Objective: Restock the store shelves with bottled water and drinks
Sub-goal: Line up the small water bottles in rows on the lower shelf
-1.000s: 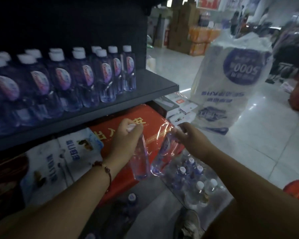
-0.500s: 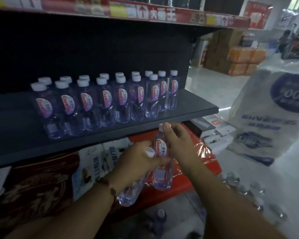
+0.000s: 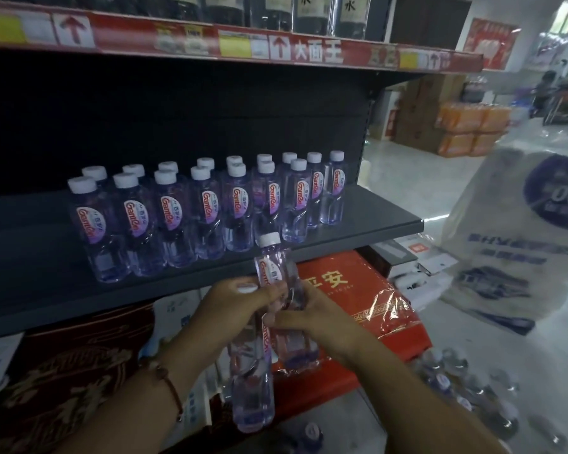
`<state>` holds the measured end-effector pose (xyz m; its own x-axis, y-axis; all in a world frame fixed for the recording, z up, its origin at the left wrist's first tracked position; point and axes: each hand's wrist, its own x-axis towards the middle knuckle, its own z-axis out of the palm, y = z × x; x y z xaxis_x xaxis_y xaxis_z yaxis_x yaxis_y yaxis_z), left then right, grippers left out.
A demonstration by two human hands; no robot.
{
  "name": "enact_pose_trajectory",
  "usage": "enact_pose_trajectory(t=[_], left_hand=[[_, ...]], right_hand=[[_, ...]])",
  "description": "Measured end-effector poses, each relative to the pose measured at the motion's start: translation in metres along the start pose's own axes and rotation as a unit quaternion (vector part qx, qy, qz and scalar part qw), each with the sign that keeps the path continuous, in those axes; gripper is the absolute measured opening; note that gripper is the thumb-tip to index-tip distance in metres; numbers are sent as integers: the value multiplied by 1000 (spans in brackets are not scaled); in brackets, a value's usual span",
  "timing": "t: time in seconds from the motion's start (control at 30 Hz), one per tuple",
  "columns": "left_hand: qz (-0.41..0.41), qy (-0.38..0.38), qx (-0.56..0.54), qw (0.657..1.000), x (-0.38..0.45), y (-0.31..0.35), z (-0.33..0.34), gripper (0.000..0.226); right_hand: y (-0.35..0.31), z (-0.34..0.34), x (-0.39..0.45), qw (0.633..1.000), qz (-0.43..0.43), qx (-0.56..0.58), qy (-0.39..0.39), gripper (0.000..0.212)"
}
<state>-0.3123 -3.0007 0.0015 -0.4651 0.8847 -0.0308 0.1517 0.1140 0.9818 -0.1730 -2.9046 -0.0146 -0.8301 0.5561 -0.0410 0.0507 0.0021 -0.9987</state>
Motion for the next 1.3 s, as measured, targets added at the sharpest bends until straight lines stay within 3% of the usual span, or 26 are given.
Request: enact_pose_trajectory(t=[0.13,0.3,0.37,0.47,0.53,0.7,0.77,0.83,0.9,1.03,1.1,1.23,1.3], left_hand=[[1,38,-53,998,7,4,-3,41],[-12,79,-185,980,18,15,-23,42],[-38,85,-228,969,19,18,-28,46],[-67,108,-265,956,24,10,-32,36],[-80,112,-280,950,26,7,-32,32],[-67,127,-294,945,25,8,-27,27],[-44,153,-292,943,27,6,-27,39],[-15,162,-308,937,26,4,-25,59],[-13,124,-266,956,20,3,-17,78],[-20,28,-138,990,10,-15,3,92],[-24,23,-106,994,10,-19,4,105],[26,5,-29,999,5,-16,-1,95],[48,12,30,998,3,-14,-2,93]], right_hand=[[-4,-6,-4,985,50,167,2,28],[-10,-14,-9,939,108,328,9,20],[-10,-11,-10,913,126,387,-1,26],[-4,-3,-9,892,148,425,-36,20],[4,-1,-7,898,167,404,-54,19],[16,13,-5,910,209,347,-86,40],[21,14,-2,910,200,353,-89,49],[15,13,-3,912,164,362,-100,38],[11,8,-3,918,130,358,-113,36],[9,-1,0,912,115,362,-156,56],[8,-6,-2,922,123,339,-142,56],[4,-11,-4,958,154,239,-47,44],[9,-17,-1,964,169,207,1,62]])
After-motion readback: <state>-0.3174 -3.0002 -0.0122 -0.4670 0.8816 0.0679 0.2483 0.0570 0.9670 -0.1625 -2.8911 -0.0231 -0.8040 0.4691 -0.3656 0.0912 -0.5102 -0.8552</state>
